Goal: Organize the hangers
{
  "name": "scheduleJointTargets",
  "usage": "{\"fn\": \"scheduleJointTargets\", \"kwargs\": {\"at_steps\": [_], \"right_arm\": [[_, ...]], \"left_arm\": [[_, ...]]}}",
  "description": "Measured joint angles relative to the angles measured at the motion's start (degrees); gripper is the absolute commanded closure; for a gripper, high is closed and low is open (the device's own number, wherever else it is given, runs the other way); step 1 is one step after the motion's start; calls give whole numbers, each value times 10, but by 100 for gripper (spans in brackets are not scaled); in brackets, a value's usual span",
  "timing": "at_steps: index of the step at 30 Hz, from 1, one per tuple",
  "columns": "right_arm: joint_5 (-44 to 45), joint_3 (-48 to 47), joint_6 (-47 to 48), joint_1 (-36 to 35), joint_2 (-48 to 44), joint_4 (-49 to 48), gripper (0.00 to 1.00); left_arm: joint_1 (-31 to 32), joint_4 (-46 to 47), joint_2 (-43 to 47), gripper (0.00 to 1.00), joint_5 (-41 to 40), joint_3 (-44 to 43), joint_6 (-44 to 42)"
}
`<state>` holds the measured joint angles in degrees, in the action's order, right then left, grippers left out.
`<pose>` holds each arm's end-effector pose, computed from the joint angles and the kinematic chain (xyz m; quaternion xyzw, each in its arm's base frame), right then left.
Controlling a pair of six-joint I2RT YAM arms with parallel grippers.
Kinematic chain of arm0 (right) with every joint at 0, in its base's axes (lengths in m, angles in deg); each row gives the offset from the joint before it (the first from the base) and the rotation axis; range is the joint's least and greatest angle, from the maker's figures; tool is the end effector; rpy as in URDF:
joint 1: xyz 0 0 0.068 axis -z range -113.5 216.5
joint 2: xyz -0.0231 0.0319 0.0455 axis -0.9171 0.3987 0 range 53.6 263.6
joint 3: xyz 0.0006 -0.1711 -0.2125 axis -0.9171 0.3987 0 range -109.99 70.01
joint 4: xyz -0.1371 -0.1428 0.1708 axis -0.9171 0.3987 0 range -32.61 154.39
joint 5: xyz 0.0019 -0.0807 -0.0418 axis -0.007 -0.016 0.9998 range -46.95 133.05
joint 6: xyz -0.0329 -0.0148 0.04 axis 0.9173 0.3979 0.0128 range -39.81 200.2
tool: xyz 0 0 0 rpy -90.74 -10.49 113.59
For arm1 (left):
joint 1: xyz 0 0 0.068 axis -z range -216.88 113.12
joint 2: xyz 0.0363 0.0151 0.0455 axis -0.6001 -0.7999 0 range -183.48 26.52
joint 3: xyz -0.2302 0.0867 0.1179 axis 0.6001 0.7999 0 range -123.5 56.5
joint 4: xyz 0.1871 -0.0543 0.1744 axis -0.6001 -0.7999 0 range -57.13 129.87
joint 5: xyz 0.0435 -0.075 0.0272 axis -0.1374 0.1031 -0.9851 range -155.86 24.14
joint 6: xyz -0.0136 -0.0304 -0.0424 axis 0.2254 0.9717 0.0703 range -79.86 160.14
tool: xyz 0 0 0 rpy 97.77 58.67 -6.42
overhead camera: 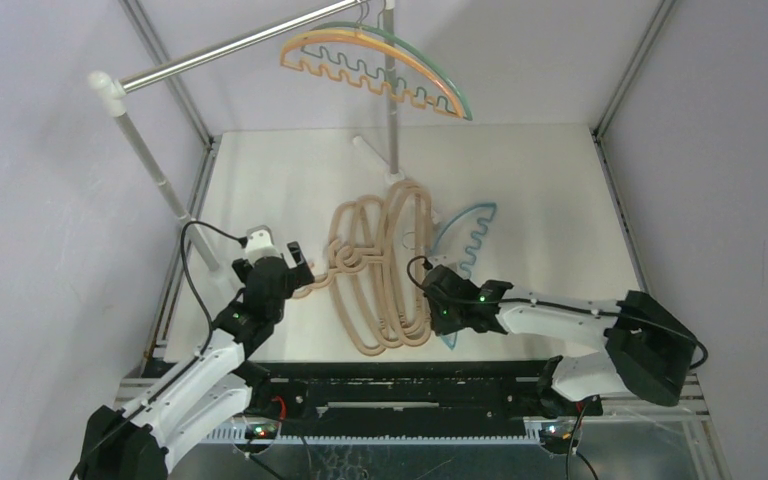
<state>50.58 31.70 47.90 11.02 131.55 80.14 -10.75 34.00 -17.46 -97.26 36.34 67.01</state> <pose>0.1413 0.1972 0.1649 -0.1794 0.9524 0.1191 0.2159 0.1600 -0.0578 0.2011 -0.1413 0.8315 -0.0064 0.5372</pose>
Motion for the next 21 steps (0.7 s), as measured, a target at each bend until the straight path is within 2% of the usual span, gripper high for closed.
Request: {"fn": "scheduleJointTargets", "kwargs": {"at_steps": [6, 12, 17, 21], "right_arm": [[-11, -54, 5, 0, -93, 98, 100], [-81, -197, 26, 3, -166, 153, 100], [-234, -258, 24, 37, -181, 136, 100], [-380, -287, -16, 98, -157, 76, 100]], "left_arm": [[0, -8, 3, 1, -2, 0, 0], [0, -9, 2, 0, -2, 0, 0], [0, -9, 2, 0, -2, 0, 0], [0, -9, 2, 1, -2, -1, 1]]}}
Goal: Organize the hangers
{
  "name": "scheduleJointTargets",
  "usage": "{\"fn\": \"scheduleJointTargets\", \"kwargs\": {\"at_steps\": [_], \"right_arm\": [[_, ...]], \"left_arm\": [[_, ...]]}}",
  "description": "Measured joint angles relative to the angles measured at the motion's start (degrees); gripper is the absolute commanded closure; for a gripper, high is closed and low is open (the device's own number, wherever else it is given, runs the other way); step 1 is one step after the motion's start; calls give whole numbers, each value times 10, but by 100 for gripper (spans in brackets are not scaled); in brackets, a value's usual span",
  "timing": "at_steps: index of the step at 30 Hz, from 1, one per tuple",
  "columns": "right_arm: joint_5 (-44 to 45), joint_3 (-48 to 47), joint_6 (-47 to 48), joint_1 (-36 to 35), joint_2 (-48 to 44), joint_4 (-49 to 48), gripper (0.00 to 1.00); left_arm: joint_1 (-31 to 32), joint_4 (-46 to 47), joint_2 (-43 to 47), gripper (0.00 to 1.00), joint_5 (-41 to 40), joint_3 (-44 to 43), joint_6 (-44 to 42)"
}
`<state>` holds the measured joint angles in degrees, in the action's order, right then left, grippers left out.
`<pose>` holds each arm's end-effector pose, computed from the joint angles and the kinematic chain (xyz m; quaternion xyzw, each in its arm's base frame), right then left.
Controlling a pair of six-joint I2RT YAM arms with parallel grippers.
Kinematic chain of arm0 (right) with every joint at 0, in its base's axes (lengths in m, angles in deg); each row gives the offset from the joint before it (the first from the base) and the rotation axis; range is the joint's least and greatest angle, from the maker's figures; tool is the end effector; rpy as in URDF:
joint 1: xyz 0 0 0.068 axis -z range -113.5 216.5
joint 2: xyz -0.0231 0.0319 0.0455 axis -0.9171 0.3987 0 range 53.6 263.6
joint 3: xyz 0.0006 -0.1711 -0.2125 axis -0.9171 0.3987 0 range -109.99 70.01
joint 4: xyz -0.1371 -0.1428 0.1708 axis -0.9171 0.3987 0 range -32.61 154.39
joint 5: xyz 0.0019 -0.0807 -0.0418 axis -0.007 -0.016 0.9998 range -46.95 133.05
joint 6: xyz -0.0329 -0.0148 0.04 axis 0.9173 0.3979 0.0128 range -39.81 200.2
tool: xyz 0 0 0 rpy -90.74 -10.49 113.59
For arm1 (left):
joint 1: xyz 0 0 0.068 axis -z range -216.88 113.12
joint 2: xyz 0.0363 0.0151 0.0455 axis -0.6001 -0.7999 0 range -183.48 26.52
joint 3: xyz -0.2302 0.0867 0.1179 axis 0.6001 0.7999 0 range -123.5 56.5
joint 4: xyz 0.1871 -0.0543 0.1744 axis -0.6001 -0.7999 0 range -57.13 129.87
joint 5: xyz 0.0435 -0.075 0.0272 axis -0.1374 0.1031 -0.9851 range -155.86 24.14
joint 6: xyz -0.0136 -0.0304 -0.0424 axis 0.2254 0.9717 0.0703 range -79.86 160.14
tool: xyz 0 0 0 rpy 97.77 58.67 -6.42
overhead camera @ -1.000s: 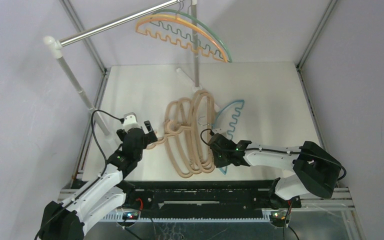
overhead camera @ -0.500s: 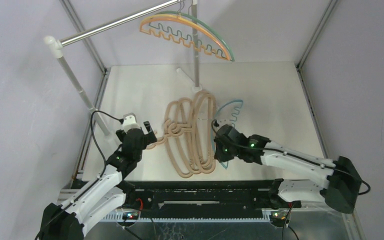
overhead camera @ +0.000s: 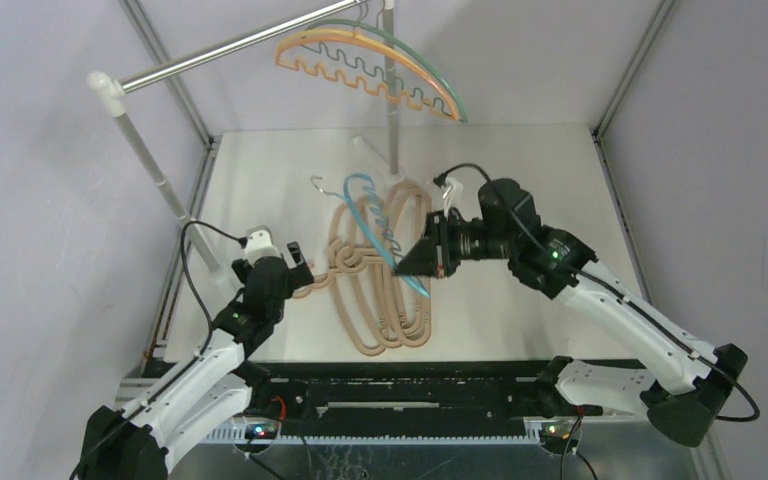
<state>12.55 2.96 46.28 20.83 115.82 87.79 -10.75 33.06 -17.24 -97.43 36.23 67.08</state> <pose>0.1481 0.1775 0.3824 -0.2231 0.7976 0.5001 0.2528 0.1590 -0.0572 0.2009 -0.1413 0.8336 -0.0029 0.5339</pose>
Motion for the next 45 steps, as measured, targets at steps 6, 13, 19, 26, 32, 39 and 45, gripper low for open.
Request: {"fn": "scheduleJointTargets", "kwargs": {"at_steps": [6, 13, 19, 26, 32, 39, 45], "right_arm": [[-125, -48, -92, 100, 73, -170, 100], [-197, -142, -273, 178, 199, -430, 100], [-236, -220, -456, 192, 297, -629, 100], [-256, -216, -530, 193, 316, -721, 100], [-262, -186, -525, 193, 309, -728, 100], [-271, -161, -515, 197, 302, -717, 100], [-277, -155, -516, 202, 294, -729, 100]], "left_arm": [[0, 0, 0, 1, 0, -1, 0], [0, 0, -3, 1, 0, -2, 0], [0, 1, -6, 1, 0, -7, 0], [0, 0, -4, 0, -2, -7, 0], [0, 0, -5, 0, -2, -6, 0], [0, 1, -9, 0, -2, -6, 0], [0, 1, -10, 1, -2, -6, 1]]}}
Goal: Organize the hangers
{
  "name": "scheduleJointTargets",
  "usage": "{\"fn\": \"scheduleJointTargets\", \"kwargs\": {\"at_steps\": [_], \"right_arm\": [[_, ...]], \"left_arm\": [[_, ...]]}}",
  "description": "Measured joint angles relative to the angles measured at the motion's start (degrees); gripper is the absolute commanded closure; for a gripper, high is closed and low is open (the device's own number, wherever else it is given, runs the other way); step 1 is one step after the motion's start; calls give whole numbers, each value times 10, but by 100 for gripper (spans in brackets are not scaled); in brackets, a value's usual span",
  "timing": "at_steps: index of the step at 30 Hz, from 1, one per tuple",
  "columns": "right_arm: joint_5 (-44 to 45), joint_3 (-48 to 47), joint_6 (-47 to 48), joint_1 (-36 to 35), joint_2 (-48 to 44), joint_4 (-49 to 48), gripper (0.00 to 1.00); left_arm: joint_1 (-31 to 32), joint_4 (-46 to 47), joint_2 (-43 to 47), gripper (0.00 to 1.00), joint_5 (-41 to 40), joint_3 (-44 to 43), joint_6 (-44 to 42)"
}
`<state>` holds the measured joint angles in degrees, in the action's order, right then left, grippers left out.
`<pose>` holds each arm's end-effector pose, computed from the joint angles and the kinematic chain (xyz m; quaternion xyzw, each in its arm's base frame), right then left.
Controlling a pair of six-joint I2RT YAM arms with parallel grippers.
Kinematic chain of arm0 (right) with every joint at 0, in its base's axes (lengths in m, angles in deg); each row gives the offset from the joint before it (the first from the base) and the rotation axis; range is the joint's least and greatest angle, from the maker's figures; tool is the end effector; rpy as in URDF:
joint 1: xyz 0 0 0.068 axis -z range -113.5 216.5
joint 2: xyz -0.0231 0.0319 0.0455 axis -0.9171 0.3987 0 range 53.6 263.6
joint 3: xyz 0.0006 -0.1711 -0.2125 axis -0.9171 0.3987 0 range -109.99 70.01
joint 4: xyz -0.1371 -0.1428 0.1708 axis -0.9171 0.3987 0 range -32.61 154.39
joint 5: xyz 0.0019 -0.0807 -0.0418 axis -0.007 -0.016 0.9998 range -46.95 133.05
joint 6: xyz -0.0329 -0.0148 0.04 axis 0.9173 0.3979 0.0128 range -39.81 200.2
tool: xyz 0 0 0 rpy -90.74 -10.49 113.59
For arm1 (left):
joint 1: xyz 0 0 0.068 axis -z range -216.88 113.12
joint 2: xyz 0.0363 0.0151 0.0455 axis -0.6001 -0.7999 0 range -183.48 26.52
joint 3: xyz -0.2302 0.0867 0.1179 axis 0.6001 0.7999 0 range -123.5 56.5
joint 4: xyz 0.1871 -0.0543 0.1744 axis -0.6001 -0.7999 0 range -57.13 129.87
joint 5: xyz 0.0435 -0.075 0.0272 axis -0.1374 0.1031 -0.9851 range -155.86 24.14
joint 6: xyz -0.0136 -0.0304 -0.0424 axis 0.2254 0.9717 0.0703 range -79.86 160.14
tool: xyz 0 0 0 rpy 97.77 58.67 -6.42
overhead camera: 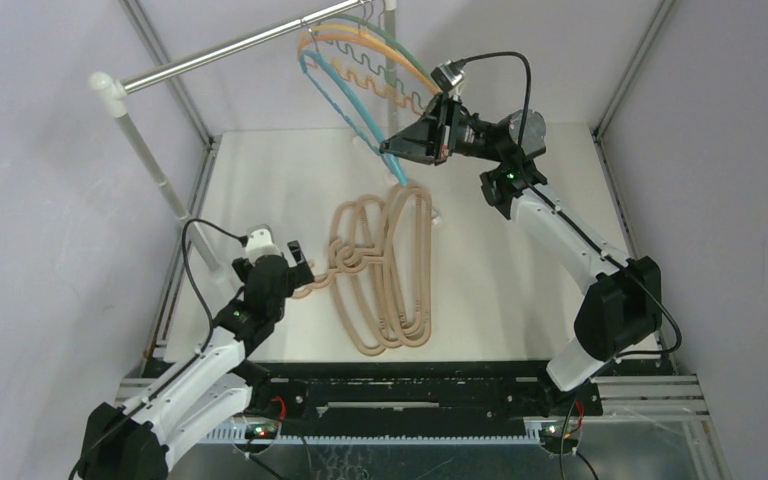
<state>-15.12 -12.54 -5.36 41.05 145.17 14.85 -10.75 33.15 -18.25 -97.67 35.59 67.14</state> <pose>0.3084 0.1803 0.4496 -0.1636 0.5724 0.7648 0.2465 0.1615 -0.0583 0.2022 -0.1421 0.8342 -0.0003 0.5328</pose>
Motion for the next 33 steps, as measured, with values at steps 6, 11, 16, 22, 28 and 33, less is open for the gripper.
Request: {"fn": "scheduleJointTargets", "kwargs": {"at_steps": [6, 11, 16, 22, 28, 33], "right_arm": [[0, 0, -3, 2, 0, -12, 100], [11, 0, -16, 3, 1, -25, 100], [22, -17, -70, 3, 33, -95, 100], [34, -25, -124, 3, 79, -148, 100], [57, -20, -118, 11, 85, -146, 100], [70, 13, -97, 32, 80, -124, 100]], "left_arm": [[0, 0, -2, 1, 0, 0, 0], [0, 0, -2, 0, 0, 0, 0], [0, -1, -1, 0, -2, 0, 0], [0, -1, 7, 0, -8, 0, 0], [0, -5, 14, 1, -11, 0, 0], [0, -7, 18, 1, -14, 0, 0]]}}
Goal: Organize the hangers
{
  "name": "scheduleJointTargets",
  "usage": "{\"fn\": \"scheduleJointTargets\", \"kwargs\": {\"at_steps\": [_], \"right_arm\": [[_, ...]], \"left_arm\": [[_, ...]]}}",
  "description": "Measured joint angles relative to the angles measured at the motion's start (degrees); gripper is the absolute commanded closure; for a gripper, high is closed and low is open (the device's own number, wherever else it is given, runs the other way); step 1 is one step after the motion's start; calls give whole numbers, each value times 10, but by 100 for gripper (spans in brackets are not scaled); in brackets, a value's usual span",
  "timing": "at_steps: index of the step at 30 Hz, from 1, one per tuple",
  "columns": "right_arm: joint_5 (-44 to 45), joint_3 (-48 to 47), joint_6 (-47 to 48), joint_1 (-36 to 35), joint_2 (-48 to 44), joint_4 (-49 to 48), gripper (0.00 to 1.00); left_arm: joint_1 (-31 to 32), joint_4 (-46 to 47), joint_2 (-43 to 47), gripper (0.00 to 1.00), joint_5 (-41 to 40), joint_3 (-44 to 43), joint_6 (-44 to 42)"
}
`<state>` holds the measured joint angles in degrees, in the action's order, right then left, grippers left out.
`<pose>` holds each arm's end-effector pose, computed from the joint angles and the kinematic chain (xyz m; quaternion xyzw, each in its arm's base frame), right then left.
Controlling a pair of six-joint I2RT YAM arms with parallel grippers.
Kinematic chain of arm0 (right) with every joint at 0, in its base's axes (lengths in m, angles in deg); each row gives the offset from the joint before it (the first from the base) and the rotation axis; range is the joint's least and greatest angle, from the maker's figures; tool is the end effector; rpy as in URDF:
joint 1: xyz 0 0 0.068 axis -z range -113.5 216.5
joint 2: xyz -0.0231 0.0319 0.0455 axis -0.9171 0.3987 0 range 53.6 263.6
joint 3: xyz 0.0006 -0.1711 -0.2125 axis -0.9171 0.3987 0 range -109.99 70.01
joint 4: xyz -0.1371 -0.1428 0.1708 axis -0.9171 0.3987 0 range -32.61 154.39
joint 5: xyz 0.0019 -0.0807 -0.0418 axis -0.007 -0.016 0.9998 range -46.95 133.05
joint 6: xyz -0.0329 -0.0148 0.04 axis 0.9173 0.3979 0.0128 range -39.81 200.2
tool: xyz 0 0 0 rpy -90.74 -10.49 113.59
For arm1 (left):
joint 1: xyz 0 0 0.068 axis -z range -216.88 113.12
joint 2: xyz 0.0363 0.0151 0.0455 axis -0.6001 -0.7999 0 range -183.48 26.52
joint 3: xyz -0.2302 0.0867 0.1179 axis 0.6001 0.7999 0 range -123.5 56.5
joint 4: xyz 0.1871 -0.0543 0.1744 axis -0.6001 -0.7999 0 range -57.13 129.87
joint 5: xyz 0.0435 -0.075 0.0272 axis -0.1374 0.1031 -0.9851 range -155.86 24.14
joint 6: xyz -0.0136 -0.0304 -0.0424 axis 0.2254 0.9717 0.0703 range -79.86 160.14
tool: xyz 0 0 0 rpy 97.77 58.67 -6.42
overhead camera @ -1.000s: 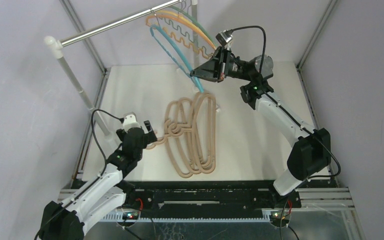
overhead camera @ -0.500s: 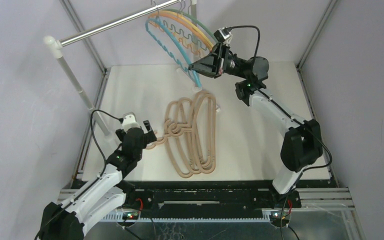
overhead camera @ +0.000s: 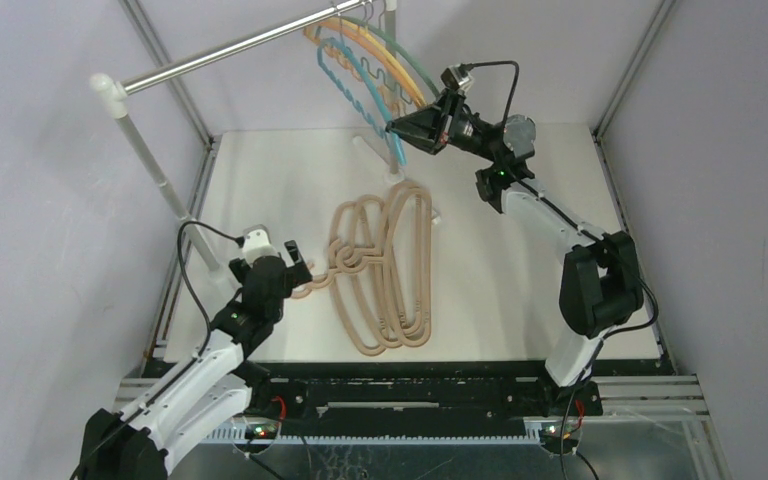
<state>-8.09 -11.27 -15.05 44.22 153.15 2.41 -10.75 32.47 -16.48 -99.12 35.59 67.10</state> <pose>0.3527 0.1745 0.4117 -0.0696 0.5547 0.7897 0.2526 0.1584 -0.0559 0.2059 -0.1502 0.8266 0.0053 0.5424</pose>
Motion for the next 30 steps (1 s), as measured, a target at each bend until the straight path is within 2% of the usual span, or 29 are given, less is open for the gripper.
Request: {"fn": "scheduleJointTargets", "kwargs": {"at_steps": [3, 4, 6, 9, 12, 13, 17, 23, 27, 30], "right_arm": [[3, 4, 15, 9, 0, 10, 100], [4, 4, 18, 10, -1, 11, 96], [5, 4, 25, 12, -3, 16, 78], [7, 4, 44, 12, -8, 35, 67], [10, 6, 68, 12, -19, 61, 41], [11, 9, 80, 12, -25, 71, 38], [14, 13, 141, 13, -58, 129, 30], [52, 15, 284, 14, -148, 286, 21], [120, 13, 406, 12, -208, 430, 20], [203, 13, 507, -5, -245, 544, 18]], "left_arm": [[0, 0, -2, 0, 0, 0, 0], [0, 0, -4, 1, 0, 0, 0], [0, 0, -7, 1, 0, 0, 0], [0, 0, -8, 1, 0, 0, 0], [0, 0, -8, 1, 0, 0, 0], [0, 0, -8, 1, 0, 0, 0], [0, 0, -8, 1, 0, 0, 0], [0, 0, -8, 0, 0, 0, 0], [0, 0, -8, 1, 0, 0, 0], [0, 0, -8, 0, 0, 0, 0]]}}
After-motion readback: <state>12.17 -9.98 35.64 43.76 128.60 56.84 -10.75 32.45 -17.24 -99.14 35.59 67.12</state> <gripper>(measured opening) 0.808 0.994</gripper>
